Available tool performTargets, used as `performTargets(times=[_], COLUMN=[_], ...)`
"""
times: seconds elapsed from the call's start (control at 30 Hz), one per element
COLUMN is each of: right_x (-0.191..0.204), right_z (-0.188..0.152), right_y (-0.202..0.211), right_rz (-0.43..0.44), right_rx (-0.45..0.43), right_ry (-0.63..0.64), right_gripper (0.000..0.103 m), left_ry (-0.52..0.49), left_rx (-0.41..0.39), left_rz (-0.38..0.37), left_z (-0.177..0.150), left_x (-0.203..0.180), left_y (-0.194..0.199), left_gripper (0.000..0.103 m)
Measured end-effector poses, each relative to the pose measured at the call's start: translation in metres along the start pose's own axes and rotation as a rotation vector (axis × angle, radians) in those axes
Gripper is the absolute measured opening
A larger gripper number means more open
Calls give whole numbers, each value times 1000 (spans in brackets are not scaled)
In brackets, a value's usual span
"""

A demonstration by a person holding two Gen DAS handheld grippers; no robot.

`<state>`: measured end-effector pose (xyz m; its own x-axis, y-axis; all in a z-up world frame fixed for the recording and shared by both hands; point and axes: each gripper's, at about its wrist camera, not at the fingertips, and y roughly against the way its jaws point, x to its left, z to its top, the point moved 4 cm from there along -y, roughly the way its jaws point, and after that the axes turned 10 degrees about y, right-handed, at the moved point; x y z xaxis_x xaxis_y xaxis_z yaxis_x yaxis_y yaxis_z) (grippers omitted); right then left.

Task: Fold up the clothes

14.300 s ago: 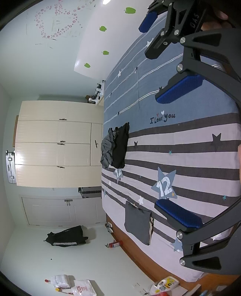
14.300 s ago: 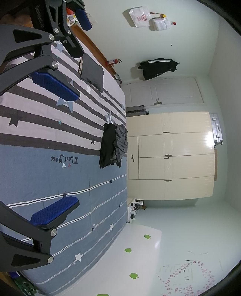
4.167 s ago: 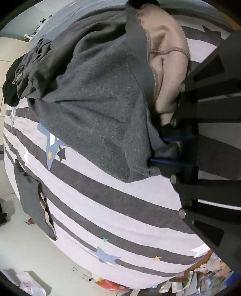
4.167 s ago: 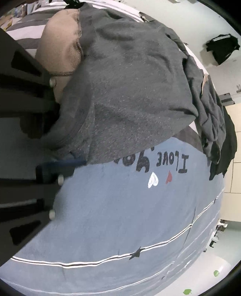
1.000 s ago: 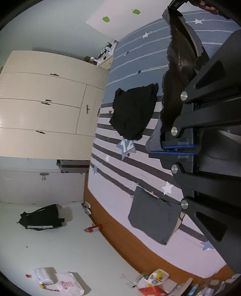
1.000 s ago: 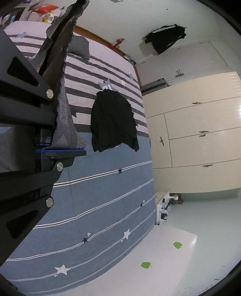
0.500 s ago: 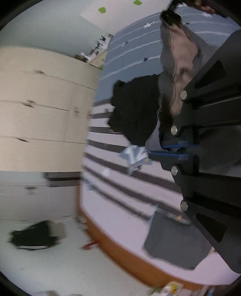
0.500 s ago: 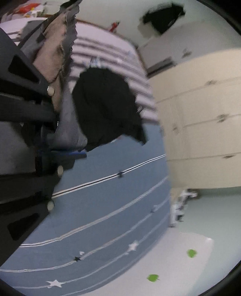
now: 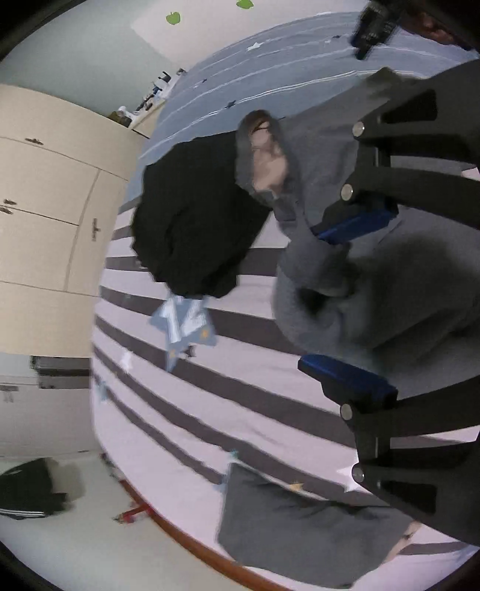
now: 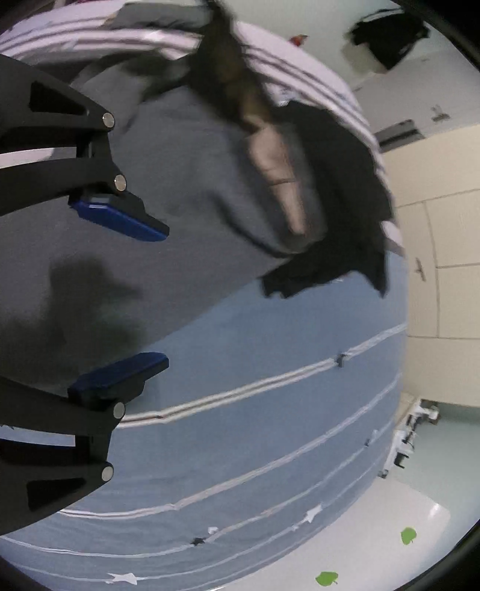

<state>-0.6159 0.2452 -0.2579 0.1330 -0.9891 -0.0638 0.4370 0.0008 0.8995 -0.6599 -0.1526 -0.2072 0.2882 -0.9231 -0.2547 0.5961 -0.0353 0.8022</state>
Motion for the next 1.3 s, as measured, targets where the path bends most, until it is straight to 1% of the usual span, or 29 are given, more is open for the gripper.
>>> performTargets(times=[0.1, 0.17, 0.2, 0.23, 0.27, 0.3, 0.37, 0.43, 0.47, 0.53, 0.57, 0.67, 0.7, 0.8, 0.87, 1.0, 1.07, 1.17, 1.23, 1.3], right_x=[3, 5, 5, 7, 8, 9, 12, 13, 15, 18, 20, 22, 24, 24, 24, 23, 23, 28, 30, 32], right_z=[-11, -10, -9, -7, -5, -2, 2, 4, 4, 5, 6, 10, 12, 16, 19, 36, 48, 67, 79, 91], right_y=[-16, -19, -19, -19, -19, -19, -18, -19, -19, -20, -22, -31, -35, -47, -56, -79, -90, -106, -115, -120], right_rz=[17, 12, 12, 19, 25, 21, 21, 23, 24, 28, 35, 29, 31, 20, 4, -42, -24, -28, -36, -23], right_rx=[14, -2, -14, -27, -39, -44, -65, -86, -97, -118, -124, -126, -126, -129, -135, -152, -163, -176, -184, -201], right_ry=[-15, -16, -16, -19, -21, -17, -3, 5, 7, 11, 14, 30, 40, 74, 102, 152, 163, 176, 182, 176], right_gripper=[59, 59, 59, 59, 59, 59, 59, 59, 59, 59, 59, 59, 59, 59, 59, 59, 59, 59, 59, 59], left_ry=[109, 181, 248, 320, 353, 330, 194, 62, 9, -58, -82, -73, -65, -67, -71, -67, -89, -133, -167, -190], left_rx=[-17, -29, 15, 70, 131, 146, 79, -8, -34, -48, -42, 37, 49, 52, 41, 4, -5, -11, -1, 7], left_rz=[-10, -16, -37, -61, -25, 29, 81, 75, 71, 64, 70, 75, 74, 74, 72, 60, 57, 60, 58, 52], left_z=[31, 52, 59, 67, 72, 74, 72, 55, 43, 20, 4, -31, -39, -53, -57, -47, -35, -19, -10, -3], left_x=[6, 10, 16, 23, 27, 26, 17, 11, 13, 21, 30, 59, 66, 80, 84, 84, 77, 64, 56, 50], left_y=[-12, -19, -31, -43, -53, -56, -45, -27, -20, -16, -18, -36, -40, -53, -60, -76, -87, -108, -124, -138], left_gripper=[57, 59, 66, 67, 67, 67, 67, 68, 68, 68, 68, 68, 67, 68, 68, 67, 67, 68, 68, 67])
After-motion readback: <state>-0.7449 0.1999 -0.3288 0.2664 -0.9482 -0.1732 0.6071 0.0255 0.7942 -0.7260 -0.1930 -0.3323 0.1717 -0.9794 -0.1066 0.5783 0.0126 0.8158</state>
